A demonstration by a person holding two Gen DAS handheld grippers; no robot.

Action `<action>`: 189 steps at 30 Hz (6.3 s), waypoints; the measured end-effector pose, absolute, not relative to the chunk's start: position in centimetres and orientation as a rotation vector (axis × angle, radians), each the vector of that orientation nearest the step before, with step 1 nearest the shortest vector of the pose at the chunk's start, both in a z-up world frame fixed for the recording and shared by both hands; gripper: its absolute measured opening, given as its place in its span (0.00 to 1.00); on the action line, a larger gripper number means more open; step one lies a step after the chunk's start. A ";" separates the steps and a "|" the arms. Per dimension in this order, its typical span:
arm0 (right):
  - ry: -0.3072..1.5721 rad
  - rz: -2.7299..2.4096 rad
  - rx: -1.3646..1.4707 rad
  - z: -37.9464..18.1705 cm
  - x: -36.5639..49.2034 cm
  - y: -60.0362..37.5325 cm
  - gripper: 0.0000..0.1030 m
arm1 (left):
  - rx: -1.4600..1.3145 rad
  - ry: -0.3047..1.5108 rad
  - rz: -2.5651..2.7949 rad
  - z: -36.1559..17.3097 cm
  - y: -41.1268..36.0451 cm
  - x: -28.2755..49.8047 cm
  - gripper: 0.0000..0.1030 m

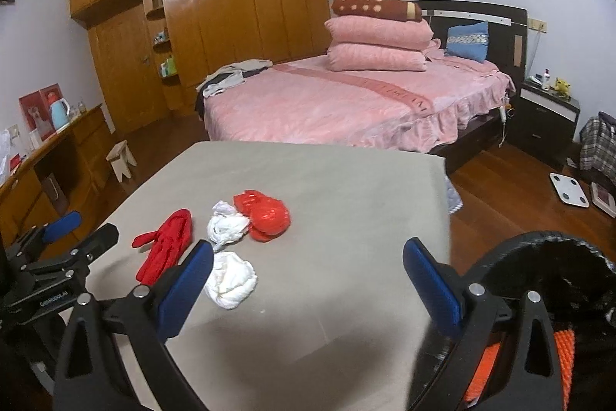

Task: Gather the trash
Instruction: 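Move both tools back toward the red glove and white bags, then grasp the white plastic bag ball with the right tool while the left tool grasps the red glove, then carry the red glove and white bag ball over the bin, then open both tools to drop the glove and bag into the bin, then move both tools back toward the white tissue and red bag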

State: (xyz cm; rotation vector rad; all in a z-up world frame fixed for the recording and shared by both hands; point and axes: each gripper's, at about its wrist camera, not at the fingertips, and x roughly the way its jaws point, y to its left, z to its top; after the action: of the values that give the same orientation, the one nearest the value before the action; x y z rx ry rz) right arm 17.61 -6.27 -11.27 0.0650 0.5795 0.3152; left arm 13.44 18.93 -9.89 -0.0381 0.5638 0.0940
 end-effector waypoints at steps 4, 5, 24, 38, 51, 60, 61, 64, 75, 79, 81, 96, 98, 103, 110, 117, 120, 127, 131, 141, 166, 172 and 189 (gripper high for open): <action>0.592 0.329 0.058 -12.1 18.3 -4.6 0.94 | -0.047 0.577 0.115 -10.9 20.3 13.9 0.88; 0.596 0.333 0.052 -12.4 18.5 -4.1 0.94 | -0.050 0.580 0.119 -11.1 20.7 13.9 0.88; 0.750 0.379 -0.014 -18.2 21.6 3.0 0.87 | -0.086 0.639 0.166 -13.7 24.4 15.3 0.88; 0.833 0.463 -0.001 -19.4 21.3 3.2 0.40 | -0.099 0.661 0.149 -14.4 24.1 16.4 0.88; 0.781 0.386 0.022 -17.4 23.4 0.2 0.39 | -0.089 0.718 0.117 -15.4 23.3 20.6 0.88; 0.779 0.375 0.016 -17.5 24.6 -0.4 0.39 | -0.086 0.852 0.063 -17.8 22.7 23.7 0.70; 0.780 0.376 0.016 -17.5 24.6 -0.4 0.39 | -0.092 0.867 0.048 -18.1 22.7 23.9 0.64; 0.779 0.381 0.010 -17.5 24.4 -0.3 0.39 | -0.105 0.881 0.005 -18.6 22.4 23.9 0.40; 0.728 0.395 0.033 -15.0 22.8 -1.2 0.39 | -0.129 0.766 -0.010 -14.7 20.7 21.5 0.14; 0.702 0.399 0.042 -13.7 22.2 -1.7 0.39 | -0.128 0.733 -0.008 -12.7 19.9 20.5 0.14; 0.687 0.402 0.049 -12.9 21.9 -2.1 0.39 | -0.126 0.716 -0.009 -11.8 19.5 20.1 0.14; 0.594 0.423 0.044 -8.4 18.6 -4.1 0.39 | -0.116 0.621 -0.017 -6.9 16.1 16.4 0.14; 0.589 0.428 0.045 -8.1 18.1 -4.5 0.39 | -0.109 0.610 -0.024 -6.4 15.5 15.9 0.14; 0.553 0.418 0.058 -6.7 16.7 -6.0 0.39 | -0.106 0.595 -0.049 -5.5 14.0 15.1 0.14; 0.502 0.397 0.068 -4.8 14.8 -8.7 0.39 | -0.095 0.571 -0.091 -4.3 11.6 13.8 0.14; 0.473 0.364 0.076 -3.9 13.0 -11.2 0.39 | -0.073 0.548 -0.142 -3.2 8.6 12.5 0.14; 0.465 0.341 0.083 -3.6 12.1 -12.8 0.39 | -0.061 0.541 -0.168 -3.1 7.1 11.8 0.14; 0.449 0.276 0.102 -3.5 10.4 -16.6 0.39 | -0.037 0.535 -0.236 -3.0 3.4 10.9 0.14; 0.440 0.231 0.108 -3.3 9.6 -18.8 0.39 | -0.030 0.529 -0.276 -2.8 1.6 10.8 0.14; 0.444 0.125 0.112 -3.8 8.2 -24.1 0.39 | 0.022 0.530 -0.400 -3.3 -4.1 10.6 0.14; 0.531 -0.063 0.185 -8.6 7.9 -34.6 0.46 | 0.102 0.628 -0.614 -8.6 -16.3 14.3 0.35; 0.544 -0.077 0.186 -9.5 8.0 -35.4 0.70 | 0.088 0.651 -0.619 -9.4 -16.2 14.8 0.67; 0.479 0.001 0.180 -6.8 7.7 -30.9 0.94 | 0.015 0.555 -0.408 -5.4 -6.1 12.8 0.88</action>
State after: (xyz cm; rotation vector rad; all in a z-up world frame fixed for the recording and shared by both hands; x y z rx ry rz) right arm 7.74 -30.88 -6.81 0.1799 0.4791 0.0013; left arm 12.77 -6.06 -5.43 0.0145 0.5550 -0.4080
